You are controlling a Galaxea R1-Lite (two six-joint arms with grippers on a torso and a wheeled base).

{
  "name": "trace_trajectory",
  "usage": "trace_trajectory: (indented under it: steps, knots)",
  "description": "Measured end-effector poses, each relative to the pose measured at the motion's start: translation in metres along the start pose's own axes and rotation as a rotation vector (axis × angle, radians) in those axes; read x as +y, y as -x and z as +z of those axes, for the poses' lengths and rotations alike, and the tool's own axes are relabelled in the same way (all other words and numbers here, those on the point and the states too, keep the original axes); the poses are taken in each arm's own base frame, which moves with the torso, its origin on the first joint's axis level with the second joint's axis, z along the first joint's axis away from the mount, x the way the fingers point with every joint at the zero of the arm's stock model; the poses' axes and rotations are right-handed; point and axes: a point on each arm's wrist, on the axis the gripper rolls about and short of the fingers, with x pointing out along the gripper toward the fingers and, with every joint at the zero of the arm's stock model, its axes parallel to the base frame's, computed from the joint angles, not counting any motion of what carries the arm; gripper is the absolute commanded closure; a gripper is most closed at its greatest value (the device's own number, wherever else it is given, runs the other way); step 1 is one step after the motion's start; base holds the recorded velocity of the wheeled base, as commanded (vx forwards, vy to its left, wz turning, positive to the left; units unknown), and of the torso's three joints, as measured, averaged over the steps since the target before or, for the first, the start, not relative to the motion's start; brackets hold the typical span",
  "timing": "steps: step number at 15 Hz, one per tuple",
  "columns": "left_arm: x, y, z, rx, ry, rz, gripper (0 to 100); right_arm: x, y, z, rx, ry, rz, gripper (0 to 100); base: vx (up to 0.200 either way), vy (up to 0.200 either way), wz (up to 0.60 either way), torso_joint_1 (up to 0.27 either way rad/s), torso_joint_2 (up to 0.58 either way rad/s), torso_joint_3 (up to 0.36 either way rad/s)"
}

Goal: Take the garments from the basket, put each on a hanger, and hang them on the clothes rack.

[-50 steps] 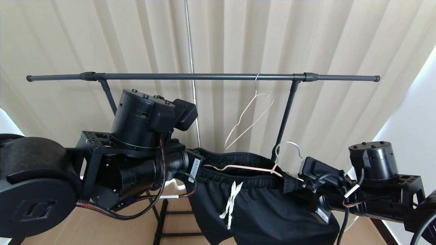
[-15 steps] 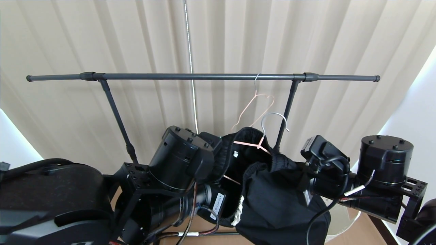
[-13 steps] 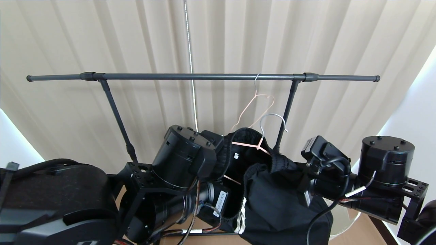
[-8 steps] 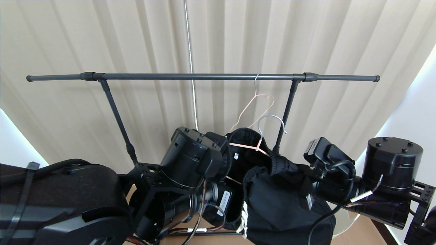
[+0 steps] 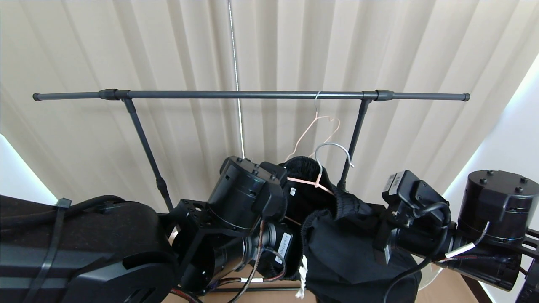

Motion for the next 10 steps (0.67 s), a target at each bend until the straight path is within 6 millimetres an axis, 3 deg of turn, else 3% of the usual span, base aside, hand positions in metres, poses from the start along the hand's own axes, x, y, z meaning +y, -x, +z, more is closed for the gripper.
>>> trace_trajectory:
  steps: [10]
  knots:
    - [-0.0046,-0.0028,0.0063,-0.058,0.014,-0.021,0,0.0019,0.0010,0.0007,-0.004,0.001,0.008,100,0.000,0.000,0.00,0.000,0.00,0.000]
